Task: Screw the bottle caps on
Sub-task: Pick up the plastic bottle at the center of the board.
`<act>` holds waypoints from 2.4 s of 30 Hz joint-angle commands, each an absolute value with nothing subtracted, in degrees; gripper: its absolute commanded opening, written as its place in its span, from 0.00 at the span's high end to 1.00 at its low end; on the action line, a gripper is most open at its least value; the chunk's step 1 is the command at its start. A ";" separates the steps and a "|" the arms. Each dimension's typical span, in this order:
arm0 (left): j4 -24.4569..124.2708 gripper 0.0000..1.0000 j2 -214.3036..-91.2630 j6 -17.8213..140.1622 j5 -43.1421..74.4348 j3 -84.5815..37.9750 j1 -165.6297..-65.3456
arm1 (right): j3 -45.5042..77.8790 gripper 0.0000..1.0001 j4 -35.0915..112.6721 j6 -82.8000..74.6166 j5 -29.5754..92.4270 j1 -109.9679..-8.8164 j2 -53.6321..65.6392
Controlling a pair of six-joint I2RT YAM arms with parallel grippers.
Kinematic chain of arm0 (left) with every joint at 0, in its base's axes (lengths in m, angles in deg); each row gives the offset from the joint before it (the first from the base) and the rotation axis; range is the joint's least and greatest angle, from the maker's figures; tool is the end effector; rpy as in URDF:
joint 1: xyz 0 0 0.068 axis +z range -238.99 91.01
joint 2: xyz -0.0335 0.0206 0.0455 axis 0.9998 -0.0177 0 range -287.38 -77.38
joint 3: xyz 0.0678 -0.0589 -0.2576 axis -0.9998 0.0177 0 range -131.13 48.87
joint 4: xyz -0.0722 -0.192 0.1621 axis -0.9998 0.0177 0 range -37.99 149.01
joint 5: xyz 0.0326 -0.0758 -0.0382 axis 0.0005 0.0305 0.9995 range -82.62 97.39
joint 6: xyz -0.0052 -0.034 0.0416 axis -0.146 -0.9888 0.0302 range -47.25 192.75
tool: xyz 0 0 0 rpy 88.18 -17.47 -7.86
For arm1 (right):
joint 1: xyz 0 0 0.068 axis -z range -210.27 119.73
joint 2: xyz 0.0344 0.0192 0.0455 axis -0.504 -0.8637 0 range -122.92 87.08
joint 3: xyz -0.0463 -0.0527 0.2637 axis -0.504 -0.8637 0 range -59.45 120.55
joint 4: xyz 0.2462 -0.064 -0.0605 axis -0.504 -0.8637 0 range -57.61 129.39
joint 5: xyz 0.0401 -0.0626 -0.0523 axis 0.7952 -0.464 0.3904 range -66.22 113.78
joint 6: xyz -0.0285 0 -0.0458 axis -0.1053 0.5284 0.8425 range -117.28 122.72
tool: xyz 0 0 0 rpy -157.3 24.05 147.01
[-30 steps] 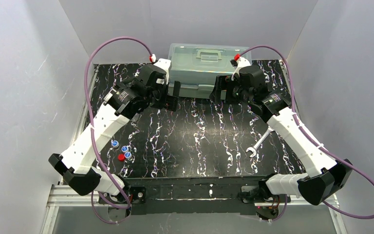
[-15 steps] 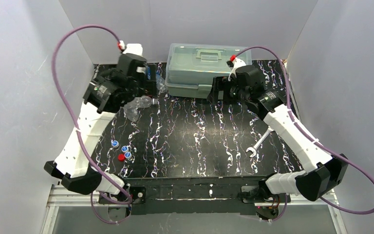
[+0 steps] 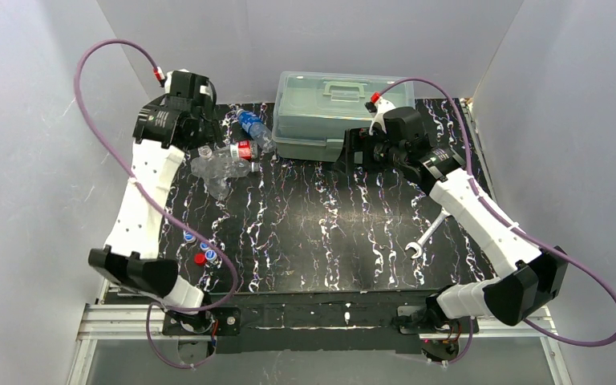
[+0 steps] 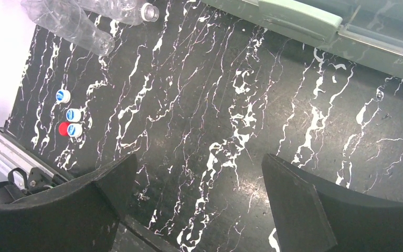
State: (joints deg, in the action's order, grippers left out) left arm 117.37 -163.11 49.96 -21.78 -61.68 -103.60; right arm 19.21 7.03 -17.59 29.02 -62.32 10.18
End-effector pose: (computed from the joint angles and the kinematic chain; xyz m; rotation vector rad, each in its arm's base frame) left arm 0.2728 -0.0533 0.4657 -0.4134 2.1428 0.2141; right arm 0.2504 0.1606 0.3824 -0.2781 2.1512 0.6346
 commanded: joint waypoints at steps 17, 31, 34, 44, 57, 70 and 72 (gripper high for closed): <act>106.85 0.45 -175.29 50.48 -15.06 -54.40 -97.13 | 18.38 0.02 10.07 -15.69 29.06 -62.41 12.88; 106.08 0.53 -178.29 49.65 -15.11 -52.36 -96.13 | 17.96 0.02 9.91 -15.20 28.78 -62.43 12.72; 106.15 0.57 -178.57 49.84 -15.12 -51.98 -96.11 | 17.85 0.02 9.98 -15.26 28.80 -62.43 12.60; 109.45 0.86 -177.23 51.66 -12.17 -52.34 -96.11 | 18.05 0.02 11.25 -14.78 30.66 -62.49 11.31; 118.01 1.00 -167.42 57.97 0.64 -51.13 -100.11 | 15.05 0.02 24.51 -12.06 32.15 -72.86 10.23; 120.98 1.00 -163.68 61.18 23.22 -54.28 -111.11 | 13.48 0.01 33.30 -2.21 37.92 -83.61 3.50; 120.48 1.00 -163.60 61.18 24.92 -54.60 -112.07 | 12.90 0.01 34.33 -2.21 37.68 -84.78 3.09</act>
